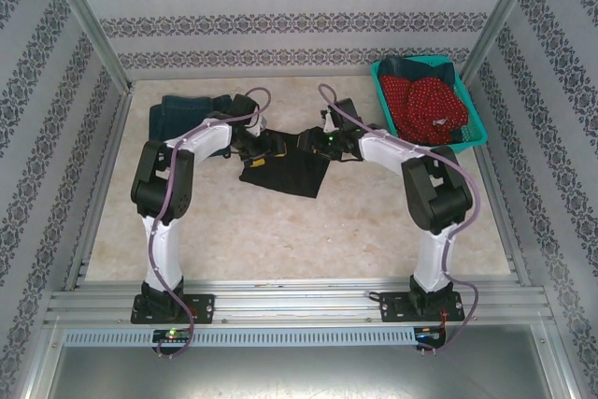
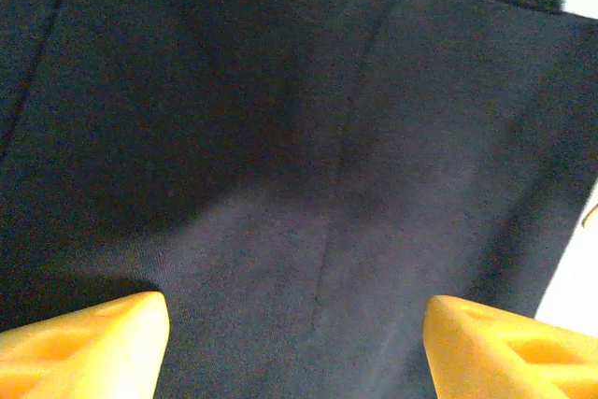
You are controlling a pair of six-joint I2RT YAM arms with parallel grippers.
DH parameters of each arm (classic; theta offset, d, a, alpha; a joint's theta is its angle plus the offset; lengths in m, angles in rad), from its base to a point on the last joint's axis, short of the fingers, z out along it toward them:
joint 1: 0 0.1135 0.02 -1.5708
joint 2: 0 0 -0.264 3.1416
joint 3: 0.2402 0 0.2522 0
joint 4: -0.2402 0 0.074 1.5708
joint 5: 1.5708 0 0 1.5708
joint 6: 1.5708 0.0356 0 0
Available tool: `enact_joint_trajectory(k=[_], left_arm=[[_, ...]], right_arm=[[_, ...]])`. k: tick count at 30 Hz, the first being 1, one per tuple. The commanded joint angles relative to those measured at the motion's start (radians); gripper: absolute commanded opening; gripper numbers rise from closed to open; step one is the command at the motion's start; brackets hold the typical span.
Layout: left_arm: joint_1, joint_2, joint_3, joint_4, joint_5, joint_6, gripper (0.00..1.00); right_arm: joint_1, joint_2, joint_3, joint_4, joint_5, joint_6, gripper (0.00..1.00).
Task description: Fold and stack the skirts
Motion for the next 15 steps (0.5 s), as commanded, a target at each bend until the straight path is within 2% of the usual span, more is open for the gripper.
enact_joint_trajectory(k=[1,3,5,7,8,9,12,15], left_arm=[[0.014,0.018,-0.014,0.047,0.027,-0.001,0.73],[0.015,0.027,-0.033,0.061,0.022,-0.009,0.74],[0.014,0.027,-0.061,0.088,0.031,-0.025,0.74],[0.015,0.021,-0.094,0.121,0.042,-0.043,0.74],[0.013,0.018,-0.11,0.134,0.043,-0.051,0.75],[0.014,0.018,-0.124,0.142,0.042,-0.057,0.75],[0.014,0.017,-0.147,0.152,0.035,-0.062,0.75],[0.016,0.018,-0.161,0.154,0.015,-0.069,0.75]], right_arm=[[0.017,0.064,0.085,-0.098,0.05,-0.053,0.58],[0.024,0.097,0.109,-0.108,0.097,-0.069,0.62],[0.025,0.14,0.154,-0.134,0.064,-0.081,0.65],[0.031,0.168,0.185,-0.169,0.037,-0.097,0.63],[0.036,0.174,0.19,-0.169,0.018,-0.102,0.59],[0.036,0.174,0.193,-0.167,0.006,-0.107,0.5],[0.03,0.131,0.179,-0.164,0.026,-0.106,0.17],[0.009,0.045,0.115,-0.159,0.119,-0.075,0.01]])
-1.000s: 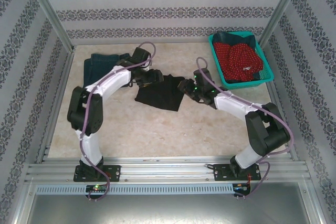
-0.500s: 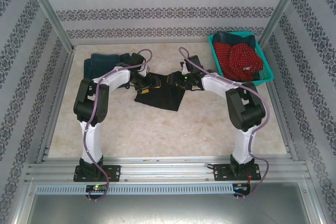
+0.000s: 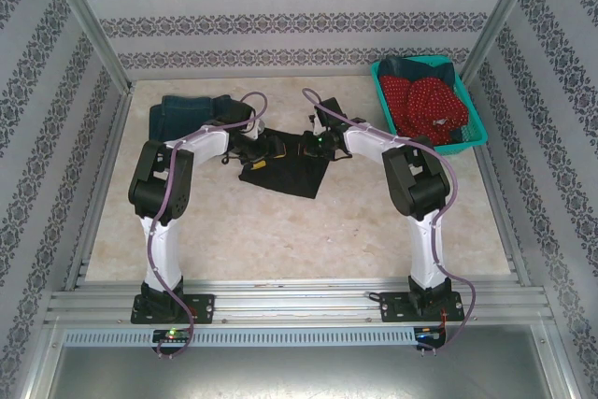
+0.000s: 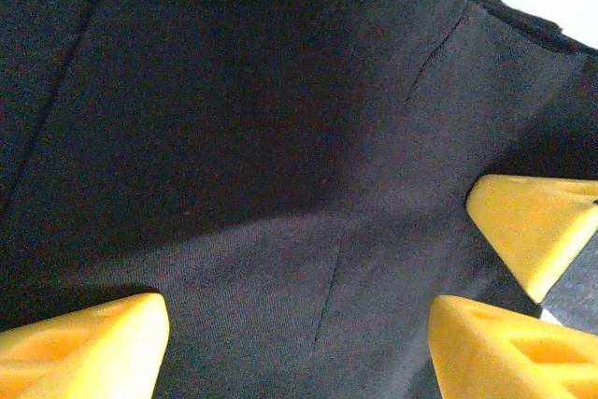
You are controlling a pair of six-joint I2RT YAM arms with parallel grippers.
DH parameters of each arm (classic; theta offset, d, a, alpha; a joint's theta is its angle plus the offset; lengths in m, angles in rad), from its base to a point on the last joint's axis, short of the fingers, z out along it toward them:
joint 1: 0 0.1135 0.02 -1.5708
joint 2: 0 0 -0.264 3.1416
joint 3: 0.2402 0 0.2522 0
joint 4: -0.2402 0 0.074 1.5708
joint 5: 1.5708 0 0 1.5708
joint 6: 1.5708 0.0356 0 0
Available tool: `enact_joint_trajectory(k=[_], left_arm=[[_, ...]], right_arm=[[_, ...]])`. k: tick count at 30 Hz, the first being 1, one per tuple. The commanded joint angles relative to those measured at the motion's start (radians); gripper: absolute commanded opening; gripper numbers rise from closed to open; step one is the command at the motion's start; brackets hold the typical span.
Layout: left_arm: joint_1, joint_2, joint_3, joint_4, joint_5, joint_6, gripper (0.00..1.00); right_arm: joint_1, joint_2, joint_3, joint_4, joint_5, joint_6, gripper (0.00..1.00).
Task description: Fold and stack the skirts
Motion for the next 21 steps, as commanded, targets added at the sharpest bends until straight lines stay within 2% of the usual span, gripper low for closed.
enact_joint_trajectory(k=[1,5,7,9,10,12,14,15,17,20,21], left_arm=[[0.008,0.039,-0.054,-0.011,-0.035,-0.027,0.76],[0.007,0.057,-0.066,0.001,-0.035,-0.039,0.81],[0.007,0.062,-0.071,0.006,-0.034,-0.045,0.83],[0.008,0.062,-0.076,0.004,-0.033,-0.047,0.83],[0.008,0.058,-0.078,0.003,-0.03,-0.048,0.84],[0.008,0.045,-0.093,0.014,-0.027,-0.057,0.85],[0.009,0.035,-0.103,0.021,-0.029,-0.061,0.86],[0.008,0.034,-0.105,0.02,-0.029,-0.063,0.86],[0.008,0.033,-0.106,0.022,-0.023,-0.069,0.87],[0.008,0.031,-0.107,0.033,-0.014,-0.08,0.89],[0.008,0.031,-0.104,0.032,-0.014,-0.081,0.91]], right_arm=[[-0.024,-0.127,-0.064,-0.022,0.101,0.018,0.0],[-0.053,-0.127,-0.147,-0.029,0.09,0.063,0.01],[-0.057,-0.091,-0.157,-0.042,0.106,0.067,0.11],[-0.06,-0.074,-0.134,-0.087,0.13,0.059,0.3],[-0.058,-0.083,-0.122,-0.103,0.149,0.052,0.34],[-0.052,-0.133,-0.112,-0.136,0.227,0.032,0.4],[-0.045,-0.19,-0.107,-0.175,0.309,0.019,0.42],[-0.039,-0.223,-0.113,-0.182,0.33,0.013,0.4],[-0.021,-0.284,-0.141,-0.162,0.301,0.002,0.2],[-0.006,-0.326,-0.187,-0.084,0.103,0.042,0.01],[-0.003,-0.325,-0.207,-0.043,0.033,0.089,0.0]])
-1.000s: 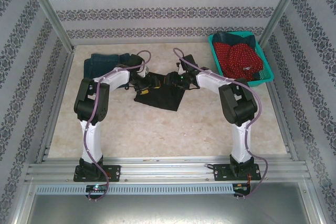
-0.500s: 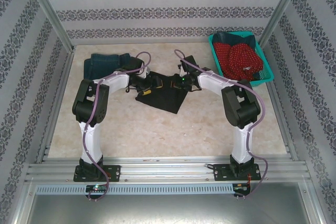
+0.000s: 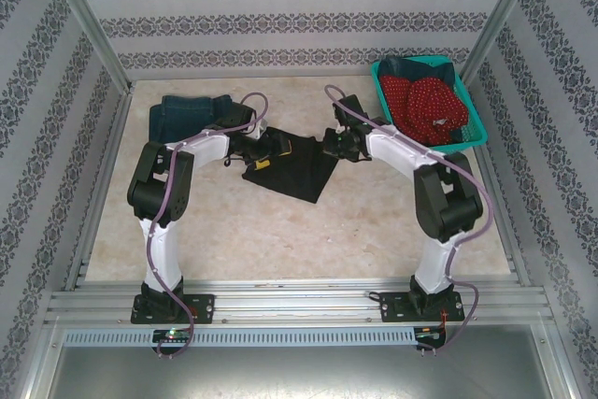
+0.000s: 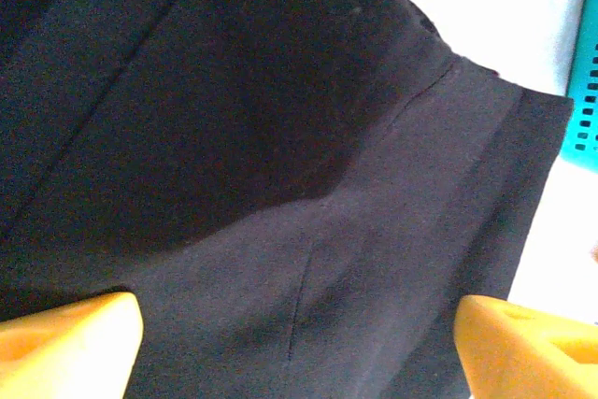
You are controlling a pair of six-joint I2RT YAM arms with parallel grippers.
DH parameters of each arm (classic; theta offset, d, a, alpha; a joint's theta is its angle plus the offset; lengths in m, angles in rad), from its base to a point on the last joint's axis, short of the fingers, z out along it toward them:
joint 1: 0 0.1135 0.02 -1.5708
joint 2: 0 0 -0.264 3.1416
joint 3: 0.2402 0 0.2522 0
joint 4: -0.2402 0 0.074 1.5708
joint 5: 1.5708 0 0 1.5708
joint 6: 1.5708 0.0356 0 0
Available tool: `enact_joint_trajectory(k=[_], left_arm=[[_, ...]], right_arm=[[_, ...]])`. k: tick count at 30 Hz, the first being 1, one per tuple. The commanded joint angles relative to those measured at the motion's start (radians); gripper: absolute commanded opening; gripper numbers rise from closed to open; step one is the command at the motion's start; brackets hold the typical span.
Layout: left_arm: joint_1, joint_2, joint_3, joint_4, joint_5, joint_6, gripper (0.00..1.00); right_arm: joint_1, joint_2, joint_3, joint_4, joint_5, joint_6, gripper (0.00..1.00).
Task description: Fold and stack the skirts
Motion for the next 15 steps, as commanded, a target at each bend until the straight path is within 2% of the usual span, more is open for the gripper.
enact_joint_trajectory(k=[1,4,7,12,15], left_arm=[[0.015,0.049,-0.05,-0.089,-0.067,-0.021,0.92],[0.015,0.047,-0.044,-0.095,-0.07,-0.021,0.98],[0.015,0.047,-0.04,-0.103,-0.081,-0.024,1.0],[0.016,0.034,-0.065,-0.121,-0.118,-0.068,1.0],[0.007,-0.014,-0.191,-0.011,-0.101,-0.169,1.0]], right_arm=[[0.022,-0.026,-0.063,0.106,-0.196,0.086,0.0],[0.038,0.012,-0.106,0.223,-0.304,0.196,0.0],[0.057,0.08,-0.102,0.242,-0.32,0.239,0.0],[0.047,0.145,-0.147,0.225,-0.184,0.26,0.0],[0.031,0.175,-0.112,0.119,-0.112,0.165,0.0]])
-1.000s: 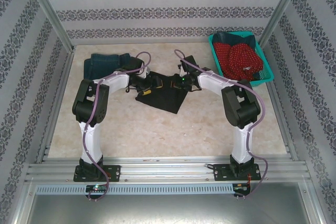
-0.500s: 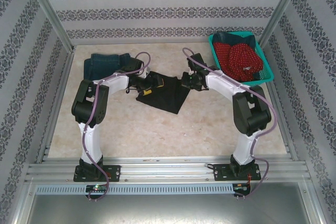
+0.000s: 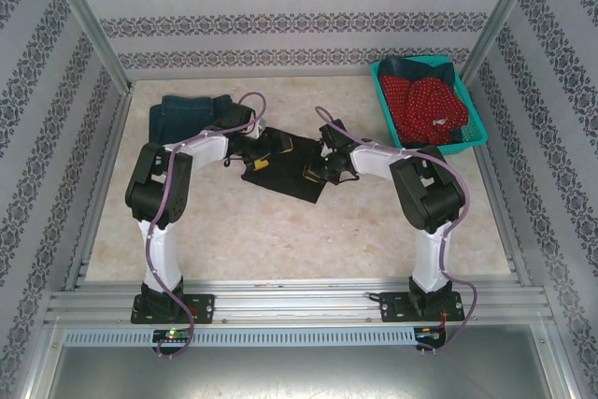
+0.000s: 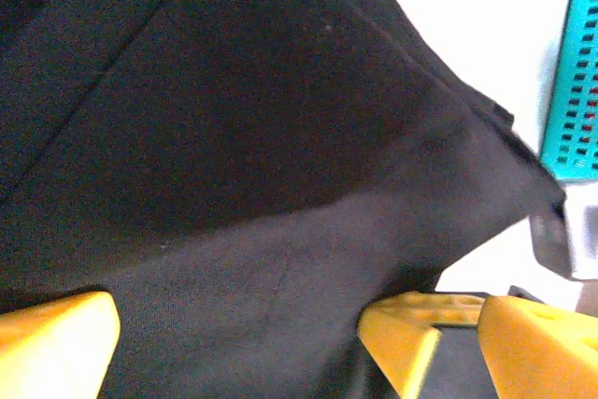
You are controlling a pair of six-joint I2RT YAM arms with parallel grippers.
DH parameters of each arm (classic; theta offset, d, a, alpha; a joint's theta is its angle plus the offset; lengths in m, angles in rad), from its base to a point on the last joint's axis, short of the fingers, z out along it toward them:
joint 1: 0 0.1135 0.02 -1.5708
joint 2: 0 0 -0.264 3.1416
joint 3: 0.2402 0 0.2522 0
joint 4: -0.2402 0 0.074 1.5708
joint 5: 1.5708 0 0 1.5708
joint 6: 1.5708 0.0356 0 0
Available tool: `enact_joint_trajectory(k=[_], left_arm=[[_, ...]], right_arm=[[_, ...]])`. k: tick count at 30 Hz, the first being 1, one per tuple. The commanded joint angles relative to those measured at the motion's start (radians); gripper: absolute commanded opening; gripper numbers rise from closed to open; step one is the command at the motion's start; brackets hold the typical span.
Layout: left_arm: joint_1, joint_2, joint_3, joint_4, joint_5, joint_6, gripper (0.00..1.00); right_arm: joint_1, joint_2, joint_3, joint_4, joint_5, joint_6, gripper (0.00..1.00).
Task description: Fold and stack the skirts
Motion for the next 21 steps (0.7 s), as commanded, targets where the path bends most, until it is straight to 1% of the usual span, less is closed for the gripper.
enact_joint_trajectory(k=[1,3,5,6,8,10,11,13,14,16,18,19,21], left_arm=[[0.002,0.004,-0.197,-0.019,-0.083,-0.139,1.0],[-0.015,-0.038,-0.306,0.081,-0.066,-0.226,1.0],[-0.035,-0.079,-0.376,0.157,-0.052,-0.281,1.0],[-0.045,-0.099,-0.391,0.185,-0.036,-0.296,1.0],[-0.048,-0.138,-0.386,0.186,-0.022,-0.294,1.0],[-0.037,-0.182,-0.345,0.133,-0.024,-0.25,1.0],[-0.031,-0.204,-0.318,0.096,-0.024,-0.218,1.0],[-0.02,-0.246,-0.26,0.017,-0.009,-0.147,1.0],[-0.019,-0.266,-0.223,-0.051,-0.01,-0.097,1.0],[-0.02,-0.303,-0.165,-0.189,-0.063,-0.015,1.0],[-0.011,-0.338,-0.134,-0.307,-0.159,0.053,1.0],[-0.002,-0.347,-0.128,-0.346,-0.202,0.078,1.0],[0.026,-0.354,-0.123,-0.4,-0.25,0.105,1.0]], right_arm=[[-0.02,0.019,0.027,-0.107,0.128,-0.082,0.0],[-0.036,0.021,0.036,-0.123,0.131,-0.154,0.0],[-0.054,0.024,0.052,-0.121,0.083,-0.225,0.0],[-0.061,0.025,0.064,-0.127,0.057,-0.256,0.0],[-0.071,0.019,0.09,-0.142,0.008,-0.295,0.0],[-0.071,-0.001,0.107,-0.145,-0.027,-0.307,0.0],[-0.069,-0.016,0.113,-0.145,-0.03,-0.303,0.02],[-0.06,-0.053,0.114,-0.151,0.014,-0.275,0.05],[-0.054,-0.074,0.11,-0.153,0.047,-0.256,0.05],[-0.036,-0.114,0.098,-0.154,0.104,-0.214,0.05],[-0.015,-0.144,0.079,-0.132,0.121,-0.17,0.04],[-0.003,-0.157,0.066,-0.117,0.133,-0.144,0.04],[0.023,-0.179,0.043,-0.079,0.149,-0.094,0.03]])
